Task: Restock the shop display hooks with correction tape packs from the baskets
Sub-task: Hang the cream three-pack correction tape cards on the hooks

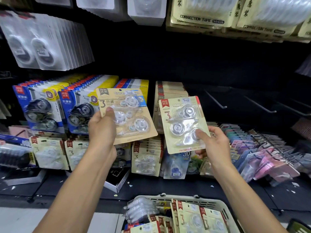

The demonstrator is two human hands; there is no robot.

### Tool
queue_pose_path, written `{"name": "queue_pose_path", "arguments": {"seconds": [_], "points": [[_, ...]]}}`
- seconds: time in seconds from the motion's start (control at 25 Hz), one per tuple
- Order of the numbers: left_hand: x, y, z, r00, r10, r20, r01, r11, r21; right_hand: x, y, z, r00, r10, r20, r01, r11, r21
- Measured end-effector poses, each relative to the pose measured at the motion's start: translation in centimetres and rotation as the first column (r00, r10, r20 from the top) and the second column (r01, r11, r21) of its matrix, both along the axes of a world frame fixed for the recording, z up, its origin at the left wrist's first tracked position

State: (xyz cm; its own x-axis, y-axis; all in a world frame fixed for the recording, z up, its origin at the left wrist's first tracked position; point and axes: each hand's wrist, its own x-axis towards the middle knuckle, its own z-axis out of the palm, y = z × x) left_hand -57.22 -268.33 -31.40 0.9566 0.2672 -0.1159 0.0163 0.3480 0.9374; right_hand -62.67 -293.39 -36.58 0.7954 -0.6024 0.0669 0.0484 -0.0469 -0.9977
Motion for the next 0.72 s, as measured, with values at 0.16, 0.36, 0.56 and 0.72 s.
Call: {"name": "queue_pose_path", "arguments": {"seconds": [0.16,0.36,0.56,0.72], "points": [[0.5,0.0,-0.5,1.0,-0.01,-0.003,0.01,1.0,-0.025,-0.2,0.8,-0.8,0.998,-0.011,0.06,0.014,0.999,-0.051],[0.4,0.1,-0.5,1.0,-0.005,-0.004,0.005,0.998,-0.059,-0.1,2.2,-1.6,0.992,-0.075,0.106,0.079,0.996,-0.03],[0.2,0.3,-0.3,1.0,-0.004,-0.019,0.003,0.998,-0.063,-0.2,2.4,-1.7,0.985,-0.095,0.142,0.092,0.995,0.025],[-0.4,0.1,0.1,1.0,-0.005,-0.018,0.003,0.997,-0.071,-0.5,2.8,-1.3,0.978,-0.118,0.173,0.112,0.993,0.046]]}}
